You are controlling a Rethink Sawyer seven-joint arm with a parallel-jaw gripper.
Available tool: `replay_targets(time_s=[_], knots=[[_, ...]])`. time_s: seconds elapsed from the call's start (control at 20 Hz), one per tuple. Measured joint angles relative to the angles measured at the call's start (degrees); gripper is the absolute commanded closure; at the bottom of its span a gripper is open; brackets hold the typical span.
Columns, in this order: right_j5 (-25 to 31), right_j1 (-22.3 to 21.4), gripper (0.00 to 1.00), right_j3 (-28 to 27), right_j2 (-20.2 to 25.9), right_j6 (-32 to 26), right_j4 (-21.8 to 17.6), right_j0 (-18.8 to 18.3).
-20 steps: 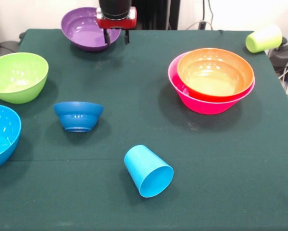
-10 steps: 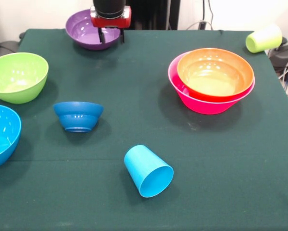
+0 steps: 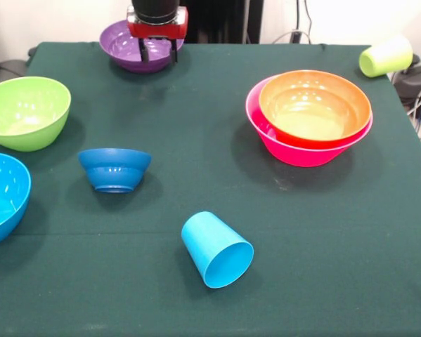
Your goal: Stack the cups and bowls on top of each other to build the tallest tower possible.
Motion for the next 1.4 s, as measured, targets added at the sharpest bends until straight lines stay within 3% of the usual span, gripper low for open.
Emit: replay_targets(time_s=[0.6,0.95,1.4], knots=[[0.0,-3.9,0.00,3.2,0.0,0.0,0.0,4.4],[0.0,-6.0,0.00,7.1,-0.1,0.0,0.0,9.7],[0.0,-6.4,0.00,8.7,-0.3,0.0,0.0,10.4]])
